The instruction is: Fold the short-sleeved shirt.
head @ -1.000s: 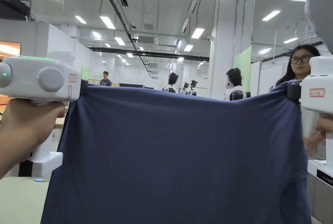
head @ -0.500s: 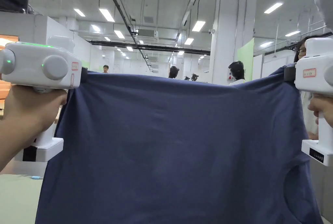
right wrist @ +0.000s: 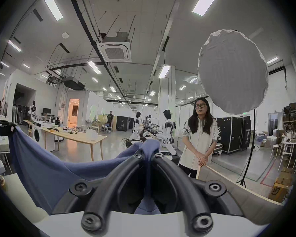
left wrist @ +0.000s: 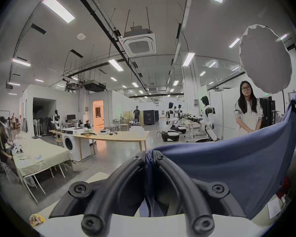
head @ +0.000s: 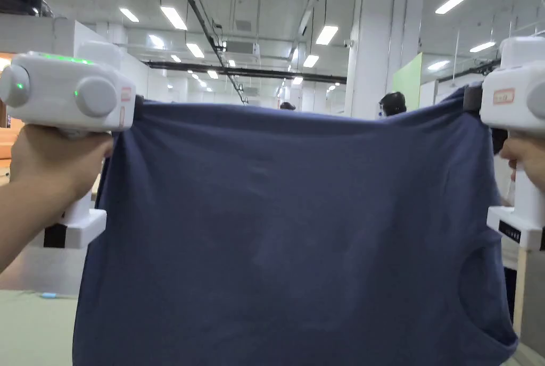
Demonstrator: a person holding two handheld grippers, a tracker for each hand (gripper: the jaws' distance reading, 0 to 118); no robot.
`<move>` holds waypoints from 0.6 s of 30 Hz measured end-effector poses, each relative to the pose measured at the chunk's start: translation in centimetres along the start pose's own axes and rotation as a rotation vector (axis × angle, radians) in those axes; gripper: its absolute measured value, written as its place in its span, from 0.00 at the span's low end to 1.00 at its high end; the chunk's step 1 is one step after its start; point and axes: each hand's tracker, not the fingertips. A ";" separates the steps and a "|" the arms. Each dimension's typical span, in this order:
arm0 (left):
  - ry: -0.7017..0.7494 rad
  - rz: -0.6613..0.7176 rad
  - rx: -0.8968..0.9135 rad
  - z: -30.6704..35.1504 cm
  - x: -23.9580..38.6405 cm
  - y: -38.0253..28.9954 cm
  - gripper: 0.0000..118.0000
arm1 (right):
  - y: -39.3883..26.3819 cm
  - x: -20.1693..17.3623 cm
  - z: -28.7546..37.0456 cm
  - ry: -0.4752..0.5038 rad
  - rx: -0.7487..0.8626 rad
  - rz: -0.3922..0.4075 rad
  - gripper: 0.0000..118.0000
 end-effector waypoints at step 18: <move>0.013 -0.015 -0.059 -5.4 0.9 -6.4 0.05 | -6.8 -1.3 -5.3 0.005 -0.074 0.021 0.05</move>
